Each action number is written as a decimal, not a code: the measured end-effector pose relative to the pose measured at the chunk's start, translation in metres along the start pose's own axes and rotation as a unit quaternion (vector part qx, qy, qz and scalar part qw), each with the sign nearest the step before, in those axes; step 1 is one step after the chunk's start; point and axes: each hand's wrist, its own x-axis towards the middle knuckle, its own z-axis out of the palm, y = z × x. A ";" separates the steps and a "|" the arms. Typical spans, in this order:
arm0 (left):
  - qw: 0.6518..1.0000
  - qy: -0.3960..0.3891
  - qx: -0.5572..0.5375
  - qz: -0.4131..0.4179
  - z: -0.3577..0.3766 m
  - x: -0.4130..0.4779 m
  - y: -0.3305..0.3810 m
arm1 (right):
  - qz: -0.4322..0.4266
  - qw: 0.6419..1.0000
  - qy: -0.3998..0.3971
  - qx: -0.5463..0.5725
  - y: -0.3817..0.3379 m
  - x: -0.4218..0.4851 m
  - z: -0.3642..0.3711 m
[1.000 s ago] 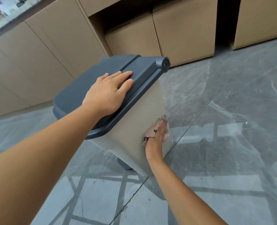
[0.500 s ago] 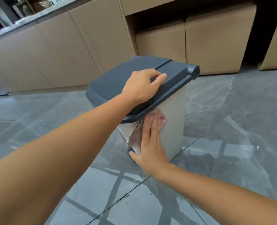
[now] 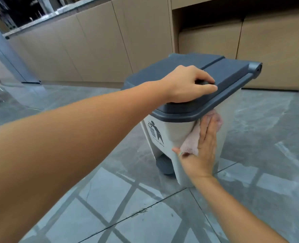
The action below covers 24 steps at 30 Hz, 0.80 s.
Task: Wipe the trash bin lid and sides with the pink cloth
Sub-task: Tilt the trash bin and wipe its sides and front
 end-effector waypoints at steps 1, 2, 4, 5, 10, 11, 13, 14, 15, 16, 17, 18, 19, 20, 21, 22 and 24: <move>1.000 -0.006 0.016 0.010 0.001 0.001 0.001 | 0.014 1.000 -0.012 0.017 0.010 0.009 -0.006; 0.999 -0.014 0.031 0.021 0.001 0.003 0.002 | 0.038 0.998 -0.028 0.035 0.022 0.019 -0.011; 0.998 -0.034 0.042 0.042 0.002 0.006 0.003 | 0.111 0.990 -0.051 0.065 0.047 0.038 -0.018; 0.997 -0.041 0.038 0.053 0.002 0.007 0.003 | 0.152 0.983 -0.050 0.093 0.060 0.047 -0.020; 0.999 0.002 0.029 0.032 -0.005 0.011 -0.026 | 0.347 0.920 -0.056 0.173 0.104 0.086 -0.030; 1.000 0.011 0.028 -0.008 -0.007 0.012 -0.037 | 0.363 0.912 -0.051 0.184 0.108 0.092 -0.033; 0.995 0.017 0.031 -0.093 -0.005 0.010 -0.062 | 0.389 0.894 -0.056 0.217 0.111 0.098 -0.037; 0.992 0.012 0.037 -0.119 -0.001 0.010 -0.072 | 0.395 0.886 -0.056 0.237 0.112 0.100 -0.037; 0.990 0.007 0.043 -0.134 0.004 0.009 -0.080 | 0.399 0.879 -0.054 0.256 0.111 0.101 -0.037; 0.989 0.008 0.048 -0.140 0.010 0.010 -0.084 | 0.404 0.872 -0.048 0.273 0.109 0.101 -0.037; 0.988 0.016 0.051 -0.144 0.017 0.011 -0.086 | 0.409 0.865 -0.043 0.287 0.107 0.100 -0.037; 0.987 0.031 0.052 -0.146 0.023 0.012 -0.087 | 0.413 0.858 -0.036 0.303 0.103 0.099 -0.037; 0.987 0.047 0.051 -0.146 0.027 0.013 -0.086 | 0.416 0.850 -0.027 0.323 0.100 0.098 -0.037; 0.986 0.062 0.054 -0.145 0.031 0.013 -0.086 | 0.418 0.840 -0.015 0.346 0.097 0.097 -0.037; 0.985 0.074 0.058 -0.143 0.034 0.012 -0.085 | 0.419 0.832 -0.005 0.364 0.092 0.096 -0.037; 0.984 0.082 0.063 -0.142 0.036 0.011 -0.084 | 0.420 0.826 0.004 0.377 0.088 0.095 -0.038; 0.983 0.087 0.070 -0.145 0.039 0.010 -0.080 | 0.416 0.819 0.018 0.394 0.079 0.092 -0.040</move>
